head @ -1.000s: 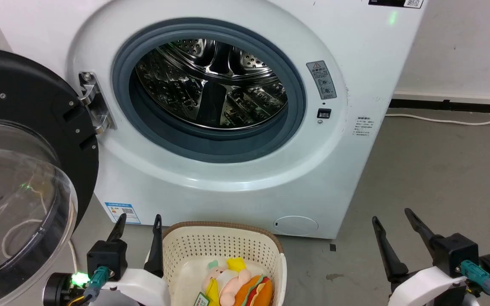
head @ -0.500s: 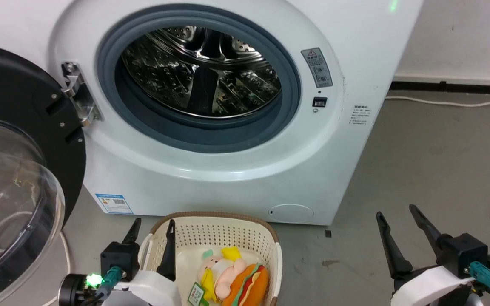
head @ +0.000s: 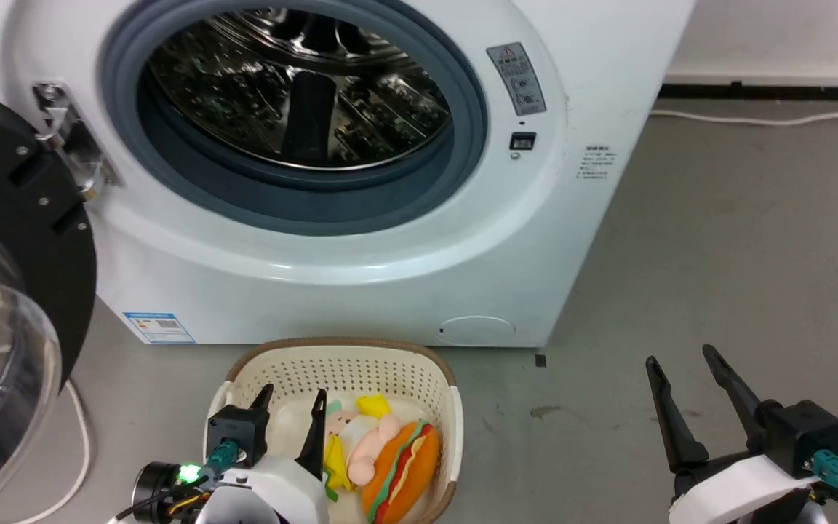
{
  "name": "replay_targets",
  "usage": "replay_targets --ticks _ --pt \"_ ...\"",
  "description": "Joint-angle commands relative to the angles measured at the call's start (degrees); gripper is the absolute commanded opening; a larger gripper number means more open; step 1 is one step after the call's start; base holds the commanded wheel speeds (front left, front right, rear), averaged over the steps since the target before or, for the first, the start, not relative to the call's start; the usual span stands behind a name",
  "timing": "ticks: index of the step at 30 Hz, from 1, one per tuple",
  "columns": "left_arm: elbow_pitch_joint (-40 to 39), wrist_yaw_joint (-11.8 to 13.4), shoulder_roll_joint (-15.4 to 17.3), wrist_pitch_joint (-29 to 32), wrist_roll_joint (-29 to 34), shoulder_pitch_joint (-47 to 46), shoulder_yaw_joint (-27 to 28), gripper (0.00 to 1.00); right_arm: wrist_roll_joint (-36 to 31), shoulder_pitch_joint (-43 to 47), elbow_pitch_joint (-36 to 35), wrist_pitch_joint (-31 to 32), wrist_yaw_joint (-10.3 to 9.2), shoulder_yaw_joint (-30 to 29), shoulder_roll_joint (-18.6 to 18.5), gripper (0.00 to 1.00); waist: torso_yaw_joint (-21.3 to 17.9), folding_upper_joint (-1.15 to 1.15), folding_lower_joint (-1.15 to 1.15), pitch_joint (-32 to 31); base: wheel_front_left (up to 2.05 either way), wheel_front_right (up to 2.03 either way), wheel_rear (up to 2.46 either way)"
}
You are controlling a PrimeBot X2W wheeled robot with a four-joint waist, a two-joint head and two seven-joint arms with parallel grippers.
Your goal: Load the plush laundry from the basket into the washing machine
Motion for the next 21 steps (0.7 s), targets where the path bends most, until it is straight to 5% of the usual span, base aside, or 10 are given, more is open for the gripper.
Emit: replay_targets --ticks 1,21 --pt "1.8 -0.3 0.6 0.2 -0.6 -1.6 -0.6 1.00 0.8 -1.2 -0.4 -0.7 0.11 0.1 0.0 1.00 -0.9 0.00 -0.01 1.2 0.00 0.00 0.00" --pt "17.2 -1.3 3.7 1.1 -4.2 -10.0 -3.6 1.00 5.4 -3.5 -1.2 -3.1 0.17 1.5 0.0 1.00 -6.4 0.00 -0.01 10.5 0.00 0.00 0.00"
